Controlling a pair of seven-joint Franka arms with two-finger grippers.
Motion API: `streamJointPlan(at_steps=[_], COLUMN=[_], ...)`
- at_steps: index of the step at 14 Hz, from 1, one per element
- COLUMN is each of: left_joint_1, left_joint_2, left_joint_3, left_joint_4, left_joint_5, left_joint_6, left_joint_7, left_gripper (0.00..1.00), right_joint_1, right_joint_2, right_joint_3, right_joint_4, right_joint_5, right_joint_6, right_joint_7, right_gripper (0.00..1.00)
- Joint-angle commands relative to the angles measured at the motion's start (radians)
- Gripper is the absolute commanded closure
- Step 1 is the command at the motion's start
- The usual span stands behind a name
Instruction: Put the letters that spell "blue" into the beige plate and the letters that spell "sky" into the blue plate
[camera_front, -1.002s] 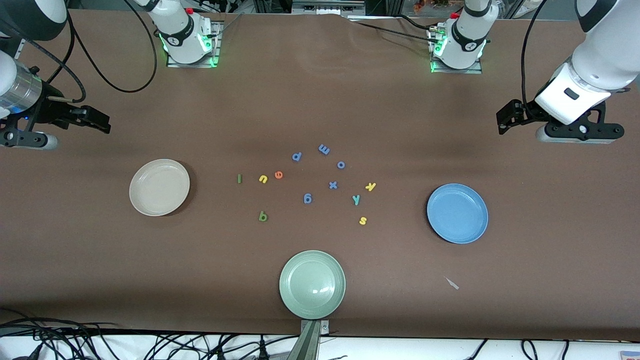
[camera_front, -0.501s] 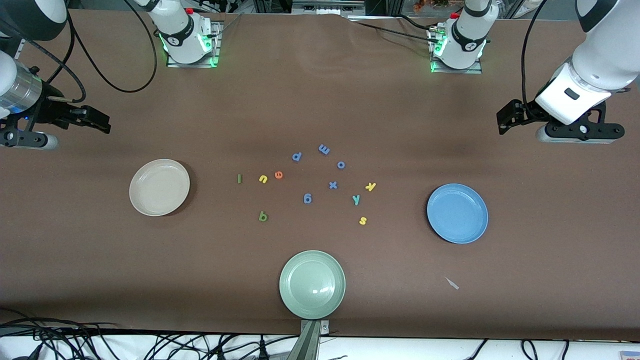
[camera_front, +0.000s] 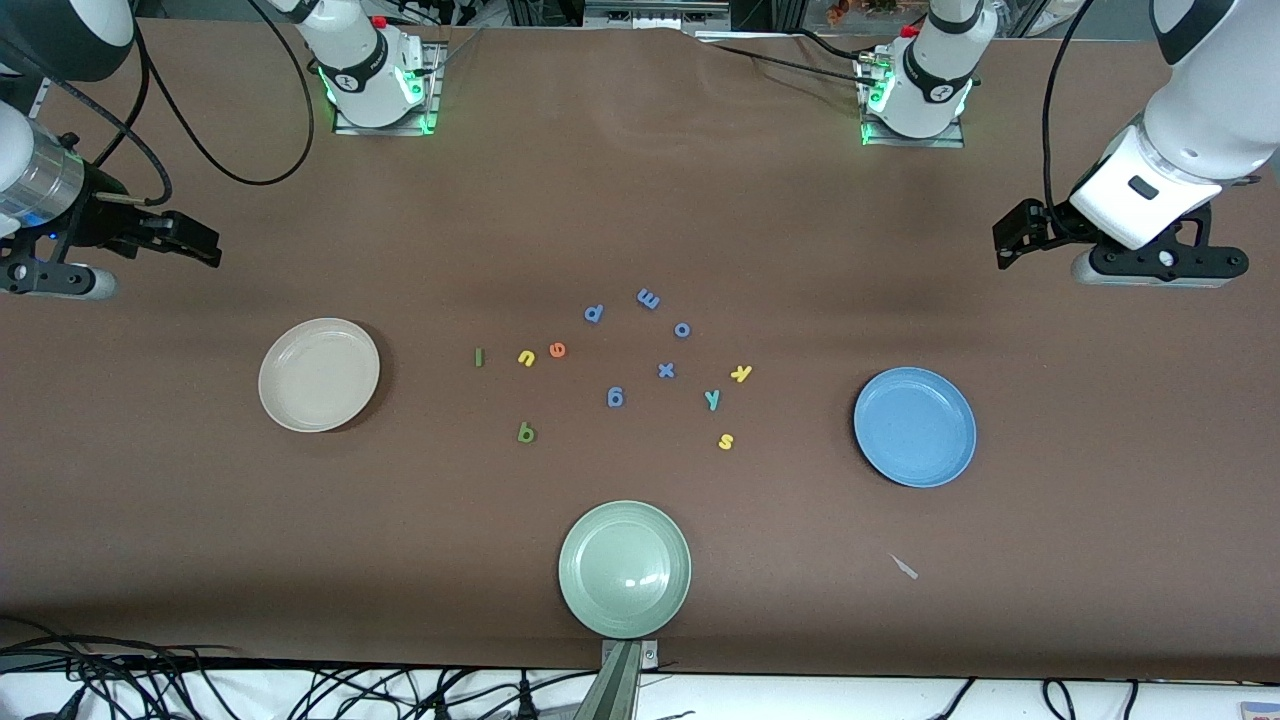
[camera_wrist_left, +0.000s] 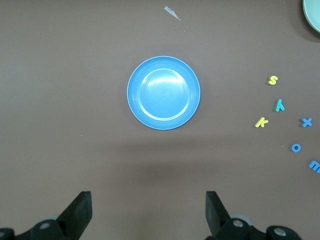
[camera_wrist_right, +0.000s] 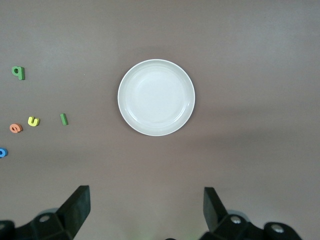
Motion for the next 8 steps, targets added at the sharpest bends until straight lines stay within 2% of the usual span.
streamJointPlan(at_steps=[1,8], left_joint_1=[-0.003,-0.002], left_joint_2=[0.004,0.006], left_joint_3=[-0.005,-0.003], left_joint_4=[0.020,0.023], left_joint_5=[0.020,0.022], left_joint_6=[-0.016,-0.015], left_joint_7=[0.011,0.017], left_gripper=[0.00,0.00], right_joint_1=[-0.010,-0.010], right_joint_2=[-0.004,-0.004], right_joint_3=[0.007,0.010], right_joint_4=[-0.005,-0.005], right_joint_5=[0.017,0.017], right_joint_6=[0.001,-0.001], right_joint_7=[-0.007,-0.006], right_gripper=[0.00,0.00])
